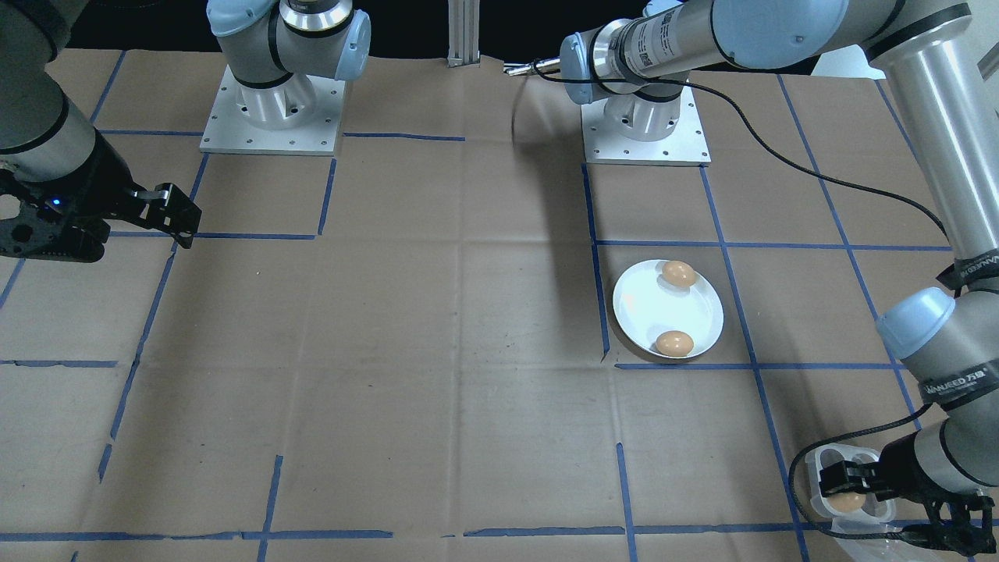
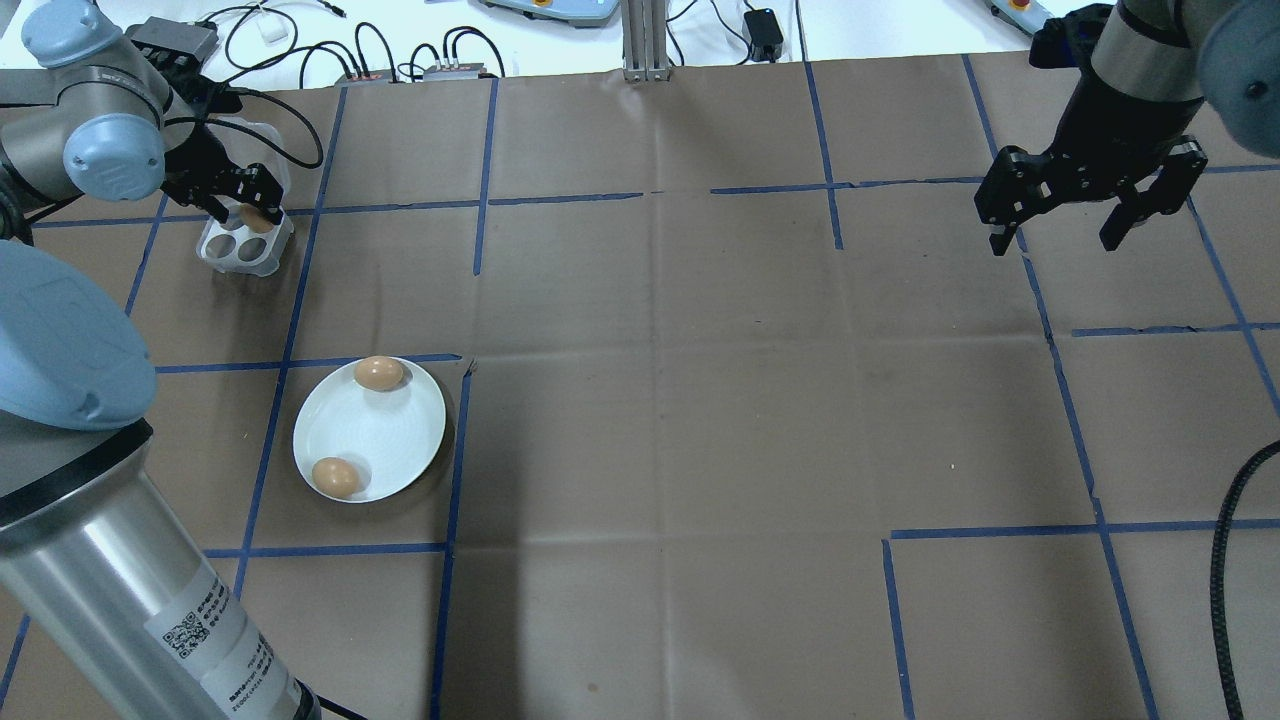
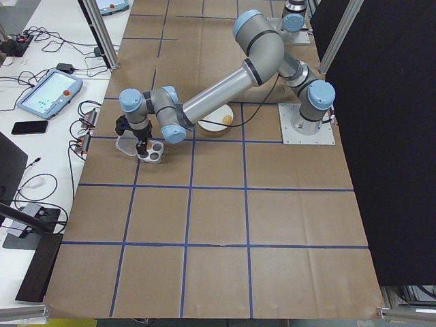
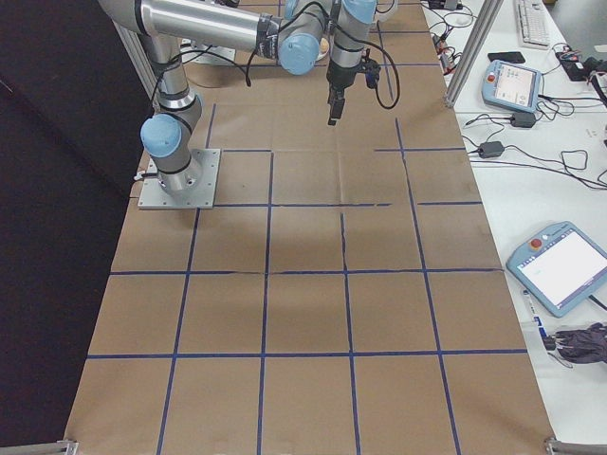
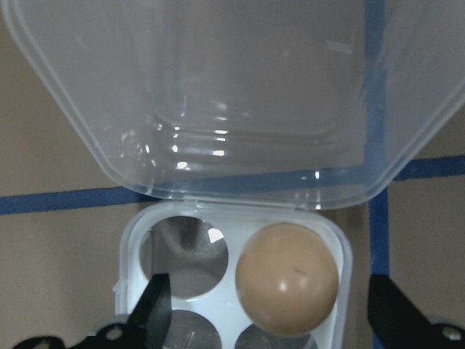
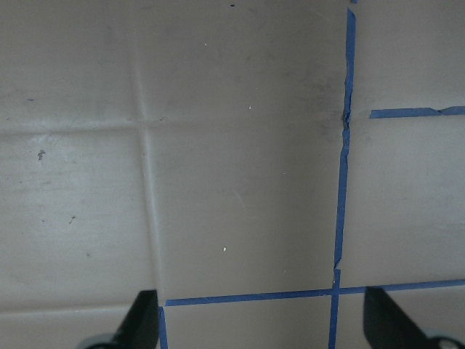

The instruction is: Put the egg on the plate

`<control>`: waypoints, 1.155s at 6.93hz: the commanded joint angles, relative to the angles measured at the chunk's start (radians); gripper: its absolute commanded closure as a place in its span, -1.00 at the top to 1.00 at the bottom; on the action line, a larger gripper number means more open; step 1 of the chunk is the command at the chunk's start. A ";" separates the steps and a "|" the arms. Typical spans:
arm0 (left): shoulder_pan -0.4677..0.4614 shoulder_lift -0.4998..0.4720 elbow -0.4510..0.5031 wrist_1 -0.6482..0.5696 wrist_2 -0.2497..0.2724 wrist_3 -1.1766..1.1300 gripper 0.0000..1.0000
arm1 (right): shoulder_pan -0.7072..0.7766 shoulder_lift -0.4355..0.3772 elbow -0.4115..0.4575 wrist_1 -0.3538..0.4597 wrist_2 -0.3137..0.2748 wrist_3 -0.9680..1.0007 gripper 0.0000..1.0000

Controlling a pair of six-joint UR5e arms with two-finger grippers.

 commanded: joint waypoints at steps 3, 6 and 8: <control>0.000 0.000 0.007 0.000 -0.003 -0.008 -0.01 | 0.000 0.000 0.000 0.001 0.000 0.000 1.00; 0.000 0.013 0.005 -0.006 0.002 -0.011 -0.85 | 0.000 0.000 0.000 0.001 0.000 0.000 1.00; -0.006 0.064 0.005 -0.070 0.006 -0.017 -0.94 | 0.000 0.000 0.000 0.001 0.000 0.000 1.00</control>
